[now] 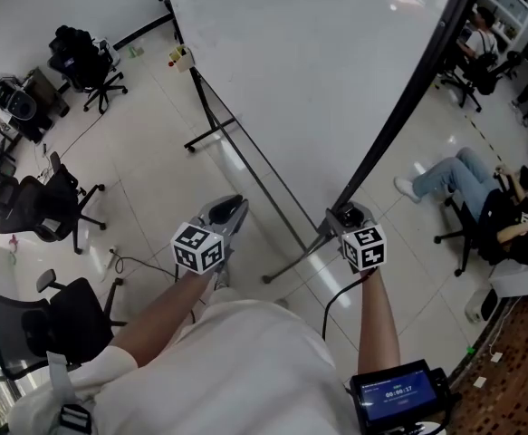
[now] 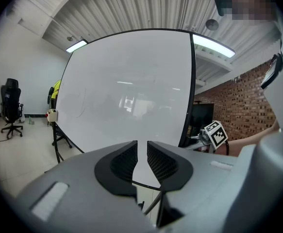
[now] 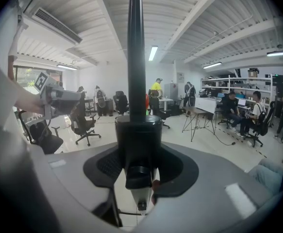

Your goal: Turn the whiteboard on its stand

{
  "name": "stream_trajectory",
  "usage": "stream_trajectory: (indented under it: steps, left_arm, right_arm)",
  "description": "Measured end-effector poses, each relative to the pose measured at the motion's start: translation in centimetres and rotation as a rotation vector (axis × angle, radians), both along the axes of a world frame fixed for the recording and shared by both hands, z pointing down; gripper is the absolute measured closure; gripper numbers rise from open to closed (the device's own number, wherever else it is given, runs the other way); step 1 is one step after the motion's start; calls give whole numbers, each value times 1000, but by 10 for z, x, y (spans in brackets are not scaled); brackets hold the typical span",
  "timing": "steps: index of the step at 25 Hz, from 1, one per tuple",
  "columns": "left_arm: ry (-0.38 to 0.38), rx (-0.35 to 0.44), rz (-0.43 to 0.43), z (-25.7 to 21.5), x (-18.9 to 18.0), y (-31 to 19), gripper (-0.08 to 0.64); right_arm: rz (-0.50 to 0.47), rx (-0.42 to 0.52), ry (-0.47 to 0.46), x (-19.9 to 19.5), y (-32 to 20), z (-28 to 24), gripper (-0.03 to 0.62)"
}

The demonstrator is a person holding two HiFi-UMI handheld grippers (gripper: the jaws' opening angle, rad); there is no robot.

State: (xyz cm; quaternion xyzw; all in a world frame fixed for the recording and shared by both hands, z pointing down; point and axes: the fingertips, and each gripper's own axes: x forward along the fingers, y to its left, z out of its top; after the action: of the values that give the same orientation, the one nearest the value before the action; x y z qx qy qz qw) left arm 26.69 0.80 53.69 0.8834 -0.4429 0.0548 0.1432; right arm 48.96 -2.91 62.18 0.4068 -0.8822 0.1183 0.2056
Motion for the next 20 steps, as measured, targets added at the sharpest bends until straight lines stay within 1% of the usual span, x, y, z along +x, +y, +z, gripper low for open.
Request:
stream_trajectory:
  steps: [2, 6, 14, 20]
  left_arm:
    - [-1, -5, 3, 3, 2, 5, 494]
    - [2, 12, 1, 0, 5, 2, 494]
    - [1, 20, -8, -1, -2, 5, 494]
    - [-16, 23, -12, -4, -4, 8, 494]
  right_arm:
    - [3, -7, -1, 6, 7, 5, 407]
    - [0, 7, 2, 16, 6, 2, 406]
    - [-4, 11, -3, 16, 8, 6, 407]
    - [-14, 15, -1, 16, 10, 6, 407]
